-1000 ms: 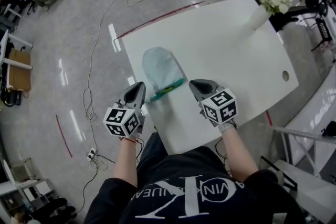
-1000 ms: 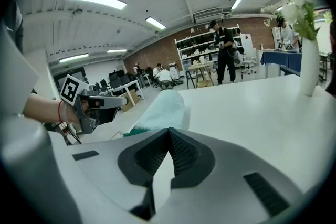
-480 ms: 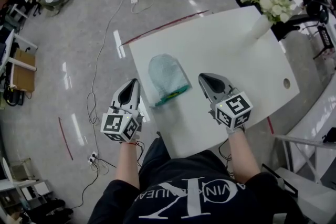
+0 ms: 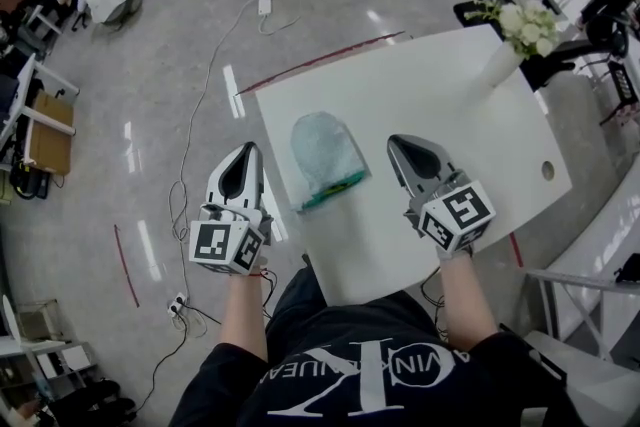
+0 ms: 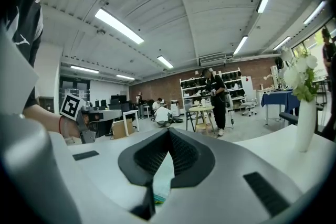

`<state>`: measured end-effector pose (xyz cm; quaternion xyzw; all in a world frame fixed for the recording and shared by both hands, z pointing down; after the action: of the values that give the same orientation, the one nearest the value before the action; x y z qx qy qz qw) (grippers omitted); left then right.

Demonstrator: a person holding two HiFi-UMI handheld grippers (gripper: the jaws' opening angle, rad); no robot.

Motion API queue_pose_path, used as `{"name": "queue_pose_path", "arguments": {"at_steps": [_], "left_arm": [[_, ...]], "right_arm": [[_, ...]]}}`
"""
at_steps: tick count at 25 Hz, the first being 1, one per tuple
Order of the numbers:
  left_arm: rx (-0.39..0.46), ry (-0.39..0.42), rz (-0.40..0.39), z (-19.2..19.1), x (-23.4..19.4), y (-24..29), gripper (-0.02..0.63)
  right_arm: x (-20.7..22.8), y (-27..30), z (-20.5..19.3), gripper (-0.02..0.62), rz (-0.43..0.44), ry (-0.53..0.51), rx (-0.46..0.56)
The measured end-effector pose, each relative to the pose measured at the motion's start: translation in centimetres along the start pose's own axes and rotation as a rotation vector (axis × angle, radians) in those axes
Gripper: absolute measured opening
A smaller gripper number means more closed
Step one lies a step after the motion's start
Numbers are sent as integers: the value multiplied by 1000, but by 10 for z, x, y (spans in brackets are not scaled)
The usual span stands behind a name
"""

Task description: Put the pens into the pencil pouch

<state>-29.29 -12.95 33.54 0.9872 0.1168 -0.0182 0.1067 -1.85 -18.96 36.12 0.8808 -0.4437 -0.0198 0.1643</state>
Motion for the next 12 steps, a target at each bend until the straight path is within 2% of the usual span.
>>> {"name": "queue_pose_path", "arguments": {"at_steps": [5,12], "left_arm": [[44,26,16,11,1,2,5],[57,33,26,18,-3,1,5]], "right_arm": [[7,-2,6,9,0,-11,39],[6,-4,18,9,-6,-22,75]]}}
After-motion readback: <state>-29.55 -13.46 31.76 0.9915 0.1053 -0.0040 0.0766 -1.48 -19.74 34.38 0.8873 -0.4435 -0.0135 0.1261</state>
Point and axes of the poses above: the fingertips, and each gripper's own axes: y forward along the fingers, x to its right, z out of its top, the point moved 6 cm from there along -y, backward along the fingers, and after that the axes turned 11 degrees about -x, right-handed, at the moved point
